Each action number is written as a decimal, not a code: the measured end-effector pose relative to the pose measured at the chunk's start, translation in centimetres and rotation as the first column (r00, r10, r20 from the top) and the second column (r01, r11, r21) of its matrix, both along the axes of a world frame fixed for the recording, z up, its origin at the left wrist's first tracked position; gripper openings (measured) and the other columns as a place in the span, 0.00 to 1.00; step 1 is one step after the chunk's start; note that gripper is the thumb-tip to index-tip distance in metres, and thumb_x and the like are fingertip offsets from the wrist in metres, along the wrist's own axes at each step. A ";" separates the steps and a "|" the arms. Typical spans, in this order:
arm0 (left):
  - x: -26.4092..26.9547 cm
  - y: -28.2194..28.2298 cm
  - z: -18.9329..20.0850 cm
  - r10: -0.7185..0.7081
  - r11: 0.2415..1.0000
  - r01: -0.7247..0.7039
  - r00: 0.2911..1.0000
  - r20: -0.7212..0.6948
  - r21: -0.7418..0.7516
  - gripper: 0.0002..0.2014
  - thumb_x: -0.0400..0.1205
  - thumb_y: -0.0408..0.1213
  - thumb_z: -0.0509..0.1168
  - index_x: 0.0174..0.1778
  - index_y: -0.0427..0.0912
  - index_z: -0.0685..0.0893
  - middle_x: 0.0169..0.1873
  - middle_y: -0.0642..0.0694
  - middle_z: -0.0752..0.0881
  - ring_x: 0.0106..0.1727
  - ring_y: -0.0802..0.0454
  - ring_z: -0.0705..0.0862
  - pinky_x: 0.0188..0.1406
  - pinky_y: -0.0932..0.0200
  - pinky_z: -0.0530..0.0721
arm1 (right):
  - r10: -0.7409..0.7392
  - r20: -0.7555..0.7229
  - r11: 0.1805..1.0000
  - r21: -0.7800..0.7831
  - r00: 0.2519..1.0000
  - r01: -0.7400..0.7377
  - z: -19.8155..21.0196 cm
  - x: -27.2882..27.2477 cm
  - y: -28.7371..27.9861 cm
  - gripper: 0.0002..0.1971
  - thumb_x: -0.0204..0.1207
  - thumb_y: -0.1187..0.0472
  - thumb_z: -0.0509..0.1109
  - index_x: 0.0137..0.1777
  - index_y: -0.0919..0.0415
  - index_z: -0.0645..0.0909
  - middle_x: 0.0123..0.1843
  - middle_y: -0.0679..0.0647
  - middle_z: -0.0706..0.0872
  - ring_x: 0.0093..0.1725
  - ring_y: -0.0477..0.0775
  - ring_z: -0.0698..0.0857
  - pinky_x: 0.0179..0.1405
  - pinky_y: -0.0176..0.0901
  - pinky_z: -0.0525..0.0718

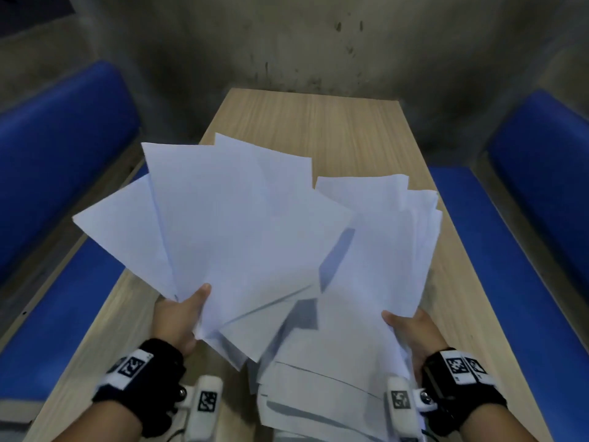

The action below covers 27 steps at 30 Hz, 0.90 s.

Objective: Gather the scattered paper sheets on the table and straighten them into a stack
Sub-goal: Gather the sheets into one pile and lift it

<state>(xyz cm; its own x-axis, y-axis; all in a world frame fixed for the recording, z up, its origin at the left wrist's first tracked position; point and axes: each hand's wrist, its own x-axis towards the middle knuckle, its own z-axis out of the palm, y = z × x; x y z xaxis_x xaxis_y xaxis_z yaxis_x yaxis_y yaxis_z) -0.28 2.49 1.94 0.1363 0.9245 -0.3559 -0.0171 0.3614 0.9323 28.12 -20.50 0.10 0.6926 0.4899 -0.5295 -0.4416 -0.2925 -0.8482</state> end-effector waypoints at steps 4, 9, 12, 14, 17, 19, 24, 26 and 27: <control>1.3 -4.2 0.0 -0.088 0.995 0.088 0.996 0.001 0.049 0.12 0.75 0.27 0.73 0.55 0.37 0.86 0.48 0.43 0.89 0.46 0.46 0.89 0.57 0.48 0.85 | -0.007 -0.021 1.000 0.003 1.000 0.007 -0.1 -1.3 2.0 0.19 0.80 0.65 0.67 0.71 0.66 0.76 0.66 0.66 0.85 0.61 0.68 0.85 0.64 0.64 0.80; 1.6 -6.7 -1.8 -0.218 0.974 0.225 0.964 -0.152 0.027 0.02 0.73 0.30 0.75 0.37 0.40 0.89 0.31 0.52 0.93 0.40 0.44 0.92 0.45 0.47 0.89 | 0.051 -0.142 0.998 -0.028 0.989 -0.055 -0.4 -1.7 2.8 0.29 0.73 0.34 0.64 0.67 0.53 0.78 0.64 0.55 0.85 0.63 0.60 0.84 0.67 0.55 0.78; 1.6 -6.4 -1.7 -0.415 0.910 0.411 0.905 -0.090 -0.058 0.08 0.80 0.34 0.69 0.52 0.38 0.88 0.48 0.40 0.94 0.48 0.42 0.92 0.49 0.48 0.90 | 0.031 -0.081 0.996 -0.080 0.996 -0.037 -1.7 -2.1 2.8 0.23 0.79 0.55 0.69 0.72 0.59 0.74 0.70 0.55 0.80 0.63 0.55 0.80 0.65 0.46 0.73; 1.2 -4.9 -1.6 -0.472 0.881 0.467 0.879 -0.071 -0.077 0.14 0.86 0.42 0.59 0.61 0.41 0.85 0.54 0.41 0.92 0.54 0.42 0.91 0.55 0.46 0.89 | -0.004 -0.067 0.989 -0.144 0.998 -0.005 -2.2 -2.3 2.6 0.25 0.81 0.63 0.66 0.77 0.64 0.68 0.74 0.57 0.77 0.68 0.59 0.78 0.69 0.49 0.72; 0.4 -1.8 -1.8 -0.464 0.886 0.460 0.879 -0.111 -0.062 0.22 0.86 0.48 0.55 0.71 0.41 0.79 0.62 0.40 0.88 0.61 0.39 0.88 0.66 0.37 0.81 | -0.049 -0.110 0.990 -0.134 0.993 0.034 -2.9 -2.0 2.1 0.26 0.81 0.67 0.64 0.79 0.65 0.65 0.74 0.57 0.76 0.67 0.57 0.77 0.71 0.48 0.70; 0.4 0.0 -2.1 -0.484 0.875 0.475 0.865 -0.135 -0.095 0.19 0.88 0.40 0.54 0.73 0.39 0.77 0.63 0.37 0.86 0.62 0.37 0.86 0.66 0.39 0.80 | -0.048 -0.114 0.994 -0.103 0.992 0.036 -3.2 -1.8 1.5 0.25 0.82 0.70 0.62 0.79 0.64 0.66 0.72 0.57 0.77 0.68 0.59 0.77 0.72 0.48 0.69; 2.5 1.7 -2.2 -0.691 0.716 0.677 0.655 -0.305 -0.171 0.12 0.86 0.38 0.59 0.45 0.37 0.85 0.46 0.38 0.90 0.47 0.39 0.88 0.54 0.46 0.83 | 0.008 -0.120 1.000 -0.020 0.993 -0.011 -3.8 -2.0 0.6 0.23 0.80 0.63 0.66 0.76 0.59 0.71 0.74 0.57 0.79 0.70 0.63 0.78 0.76 0.64 0.68; 3.3 2.5 -3.3 -0.738 0.660 0.727 0.578 -0.349 -0.189 0.14 0.78 0.49 0.63 0.39 0.42 0.82 0.42 0.38 0.87 0.44 0.40 0.84 0.50 0.47 0.79 | 0.032 -0.132 0.997 0.077 0.991 -0.022 -3.8 -2.0 0.7 0.28 0.75 0.58 0.73 0.75 0.56 0.72 0.72 0.57 0.81 0.70 0.62 0.79 0.76 0.65 0.69; 3.7 2.5 -3.2 -0.762 0.629 0.747 0.541 -0.355 -0.213 0.15 0.75 0.51 0.64 0.42 0.43 0.85 0.46 0.37 0.89 0.48 0.37 0.86 0.54 0.44 0.81 | 0.047 -0.139 0.992 0.119 0.989 -0.030 -3.4 -2.1 0.6 0.35 0.67 0.53 0.80 0.74 0.55 0.73 0.70 0.55 0.82 0.69 0.61 0.80 0.75 0.62 0.70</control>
<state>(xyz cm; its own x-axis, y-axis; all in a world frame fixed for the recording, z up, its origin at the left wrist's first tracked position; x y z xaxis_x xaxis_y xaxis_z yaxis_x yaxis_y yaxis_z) 3.42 5.02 -1.27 0.6276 0.5313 -0.5690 0.6200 0.1008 0.7781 26.05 -19.85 -3.31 0.5941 0.5790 -0.5584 -0.5497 -0.2146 -0.8073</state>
